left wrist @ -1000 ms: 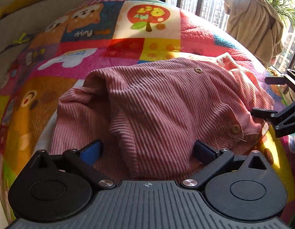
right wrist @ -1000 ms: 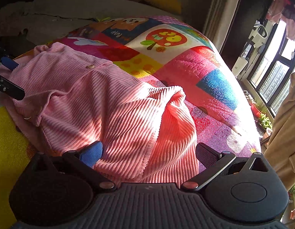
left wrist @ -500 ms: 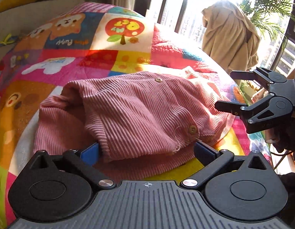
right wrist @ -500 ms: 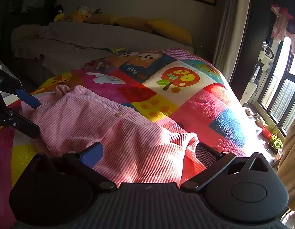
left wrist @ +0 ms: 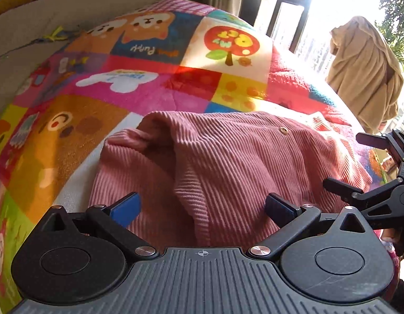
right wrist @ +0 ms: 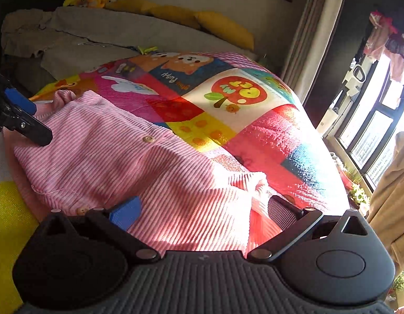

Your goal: Fold clothes

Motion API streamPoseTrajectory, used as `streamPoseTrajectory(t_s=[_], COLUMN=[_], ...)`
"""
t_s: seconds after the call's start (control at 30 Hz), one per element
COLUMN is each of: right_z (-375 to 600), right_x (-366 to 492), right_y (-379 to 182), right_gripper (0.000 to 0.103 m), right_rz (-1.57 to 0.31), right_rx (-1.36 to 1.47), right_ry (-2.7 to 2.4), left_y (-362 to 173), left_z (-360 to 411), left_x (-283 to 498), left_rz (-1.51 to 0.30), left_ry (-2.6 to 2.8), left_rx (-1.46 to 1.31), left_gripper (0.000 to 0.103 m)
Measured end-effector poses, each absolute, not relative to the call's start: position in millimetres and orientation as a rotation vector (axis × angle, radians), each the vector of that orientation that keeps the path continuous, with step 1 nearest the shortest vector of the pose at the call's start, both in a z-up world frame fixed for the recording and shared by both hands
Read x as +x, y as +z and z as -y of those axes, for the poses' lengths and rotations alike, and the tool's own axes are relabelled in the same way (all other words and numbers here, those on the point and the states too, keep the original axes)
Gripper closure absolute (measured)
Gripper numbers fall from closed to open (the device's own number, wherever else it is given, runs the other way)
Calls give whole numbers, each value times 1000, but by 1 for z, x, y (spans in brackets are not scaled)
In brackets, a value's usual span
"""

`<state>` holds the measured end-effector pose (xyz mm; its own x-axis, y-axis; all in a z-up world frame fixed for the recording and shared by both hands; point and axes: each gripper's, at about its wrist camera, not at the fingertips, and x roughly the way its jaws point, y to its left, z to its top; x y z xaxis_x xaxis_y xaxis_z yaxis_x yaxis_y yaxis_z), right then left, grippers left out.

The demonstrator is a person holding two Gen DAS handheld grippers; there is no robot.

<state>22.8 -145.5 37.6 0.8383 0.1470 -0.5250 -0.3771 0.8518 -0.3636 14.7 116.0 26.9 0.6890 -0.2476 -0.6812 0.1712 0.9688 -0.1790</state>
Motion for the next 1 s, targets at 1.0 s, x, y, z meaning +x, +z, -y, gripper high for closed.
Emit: streamPoseTrajectory(t_s=[1.0], right_z=[164], right_x=[111], right_y=[17], right_gripper=[0], right_rz=[-672], right_rx=[-199], right_ry=[255], left_y=[8], left_z=[-69], left_x=[56], left_rz=[-747], left_ry=[-305], left_rx=[-7], left_gripper=[0])
